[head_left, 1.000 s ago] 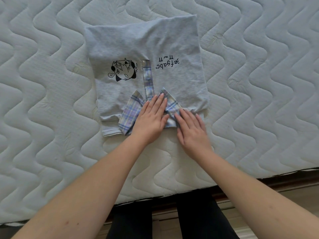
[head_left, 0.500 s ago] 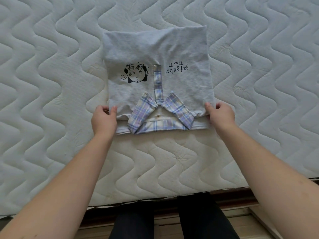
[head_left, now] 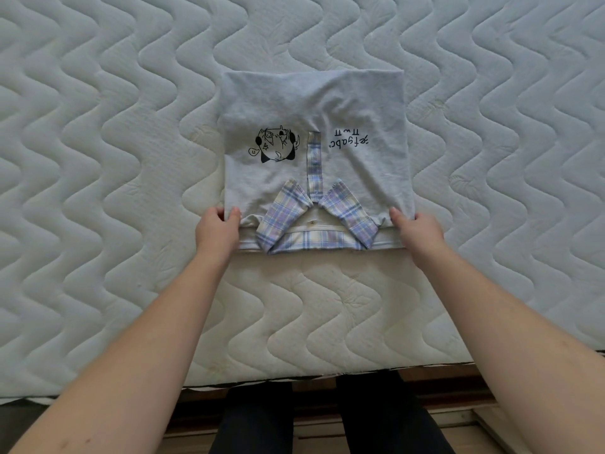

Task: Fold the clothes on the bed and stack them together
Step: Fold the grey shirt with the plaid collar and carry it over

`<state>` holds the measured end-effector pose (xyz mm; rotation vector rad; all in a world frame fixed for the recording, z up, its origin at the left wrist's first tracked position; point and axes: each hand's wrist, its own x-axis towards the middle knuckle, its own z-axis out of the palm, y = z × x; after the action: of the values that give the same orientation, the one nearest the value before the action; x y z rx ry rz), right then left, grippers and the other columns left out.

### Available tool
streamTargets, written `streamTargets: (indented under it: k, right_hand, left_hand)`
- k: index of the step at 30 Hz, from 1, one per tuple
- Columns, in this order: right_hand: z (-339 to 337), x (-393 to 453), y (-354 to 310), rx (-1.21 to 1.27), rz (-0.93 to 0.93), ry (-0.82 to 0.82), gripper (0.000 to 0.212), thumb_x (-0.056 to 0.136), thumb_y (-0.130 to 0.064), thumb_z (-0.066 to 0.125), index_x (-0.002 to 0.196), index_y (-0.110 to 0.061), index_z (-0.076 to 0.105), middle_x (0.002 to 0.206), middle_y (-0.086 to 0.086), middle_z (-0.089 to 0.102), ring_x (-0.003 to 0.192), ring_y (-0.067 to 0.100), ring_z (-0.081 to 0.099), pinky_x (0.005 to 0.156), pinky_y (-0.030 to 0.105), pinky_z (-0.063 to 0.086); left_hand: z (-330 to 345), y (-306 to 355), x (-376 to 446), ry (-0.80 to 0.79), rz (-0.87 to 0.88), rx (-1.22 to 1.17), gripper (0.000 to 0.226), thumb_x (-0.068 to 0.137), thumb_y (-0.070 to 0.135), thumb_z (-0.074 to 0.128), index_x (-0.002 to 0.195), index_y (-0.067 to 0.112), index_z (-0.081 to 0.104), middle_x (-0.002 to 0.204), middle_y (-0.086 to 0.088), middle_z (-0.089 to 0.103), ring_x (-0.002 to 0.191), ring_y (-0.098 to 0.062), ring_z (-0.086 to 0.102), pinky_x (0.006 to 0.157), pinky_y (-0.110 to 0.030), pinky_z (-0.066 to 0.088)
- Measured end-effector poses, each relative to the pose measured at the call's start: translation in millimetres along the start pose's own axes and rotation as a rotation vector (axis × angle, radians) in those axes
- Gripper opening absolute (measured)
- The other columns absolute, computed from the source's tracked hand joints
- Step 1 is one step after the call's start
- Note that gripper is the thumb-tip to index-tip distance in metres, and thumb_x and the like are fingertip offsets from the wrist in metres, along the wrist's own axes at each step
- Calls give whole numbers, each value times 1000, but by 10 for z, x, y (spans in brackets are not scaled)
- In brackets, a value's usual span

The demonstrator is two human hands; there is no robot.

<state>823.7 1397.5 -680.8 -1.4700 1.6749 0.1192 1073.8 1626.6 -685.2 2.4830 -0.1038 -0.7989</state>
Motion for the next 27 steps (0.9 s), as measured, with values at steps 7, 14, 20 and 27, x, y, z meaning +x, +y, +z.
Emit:
streamTargets:
  k: [7, 14, 20, 27]
  right_hand:
    - [-88, -267, 277, 205, -32, -17, 29, 91, -34, 67, 103, -8, 67, 92, 12, 70, 78, 21, 66, 54, 23, 50]
    - [-34, -471, 592, -75, -93, 166, 42, 87, -42, 69, 109, -10, 56, 103, 9, 61, 100, 30, 58, 80, 38, 43]
    - [112, -373, 50, -393, -453, 262, 60, 99, -34, 49, 151, -12, 29, 154, 12, 33, 143, 30, 27, 116, 44, 18]
    - [541, -37, -752, -637, -799, 147, 59, 103, -27, 31, 157, -18, 6, 165, -2, 2, 151, 11, -3, 121, 30, -6]
  left_hand:
    - [-89, -228, -247, -57, 41, -129, 25, 95, 27, 63, 108, 6, 61, 99, -14, 71, 92, -27, 66, 81, -37, 49]
    - [13, -505, -580, 143, 109, 95, 29, 87, 21, 70, 107, 2, 57, 96, -15, 59, 93, -35, 55, 81, -38, 39]
    - [81, 234, -373, 208, 679, 340, 37, 91, 20, 51, 124, 6, 58, 125, -13, 58, 118, -31, 53, 98, -46, 41]
    - [499, 1193, 292, 74, 783, 641, 57, 102, 24, 31, 156, 14, 16, 165, -2, 13, 152, -19, 4, 120, -36, -5]
